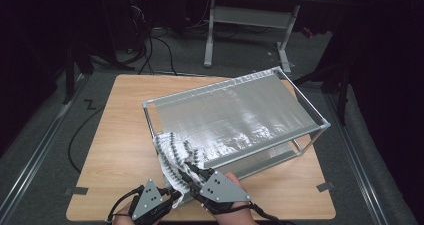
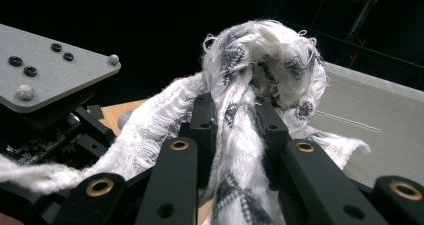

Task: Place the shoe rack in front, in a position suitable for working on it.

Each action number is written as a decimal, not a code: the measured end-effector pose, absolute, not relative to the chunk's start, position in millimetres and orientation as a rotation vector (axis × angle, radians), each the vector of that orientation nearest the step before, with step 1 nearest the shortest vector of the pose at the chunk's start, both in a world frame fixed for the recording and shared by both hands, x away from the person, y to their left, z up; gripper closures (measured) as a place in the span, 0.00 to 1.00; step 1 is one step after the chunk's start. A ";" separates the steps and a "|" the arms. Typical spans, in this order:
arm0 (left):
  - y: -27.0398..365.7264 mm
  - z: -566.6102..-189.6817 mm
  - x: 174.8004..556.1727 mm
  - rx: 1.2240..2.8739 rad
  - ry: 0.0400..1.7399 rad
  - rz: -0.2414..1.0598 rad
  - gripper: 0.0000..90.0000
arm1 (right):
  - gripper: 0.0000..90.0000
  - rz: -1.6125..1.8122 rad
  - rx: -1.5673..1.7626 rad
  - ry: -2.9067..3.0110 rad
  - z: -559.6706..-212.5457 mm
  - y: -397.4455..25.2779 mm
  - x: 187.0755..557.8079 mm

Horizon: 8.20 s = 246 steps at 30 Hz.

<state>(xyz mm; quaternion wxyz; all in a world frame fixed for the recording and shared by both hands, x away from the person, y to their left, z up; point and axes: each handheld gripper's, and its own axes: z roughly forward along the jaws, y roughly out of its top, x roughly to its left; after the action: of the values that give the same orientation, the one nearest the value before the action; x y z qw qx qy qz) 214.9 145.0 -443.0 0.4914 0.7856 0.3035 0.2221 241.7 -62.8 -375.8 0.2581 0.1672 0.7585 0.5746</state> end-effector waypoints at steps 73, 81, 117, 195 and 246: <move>144.4 -443.7 215.3 1.900 0.745 0.531 0.89 | 0.84 1.116 1.125 1.493 -377.7 -318.8 364.7; 145.5 -445.0 215.6 1.892 0.729 0.530 0.89 | 0.83 1.159 1.124 1.513 -377.3 -316.2 363.3; 143.8 -443.9 216.5 1.903 0.735 0.534 0.89 | 0.85 1.442 0.809 1.900 -375.2 -168.4 298.5; 163.5 -443.3 231.3 1.885 0.815 0.592 0.89 | 0.43 1.046 1.042 2.232 -500.3 -213.5 325.9; 234.5 -444.8 250.2 1.833 0.939 0.690 0.88 | 0.85 1.080 1.106 1.798 -419.6 -297.7 320.6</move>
<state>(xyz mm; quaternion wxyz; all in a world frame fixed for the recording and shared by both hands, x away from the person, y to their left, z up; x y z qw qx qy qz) 250.2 234.5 -444.8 0.4660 0.7467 0.3825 0.2811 320.6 -297.7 -419.6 0.3759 0.4324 0.7026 0.4220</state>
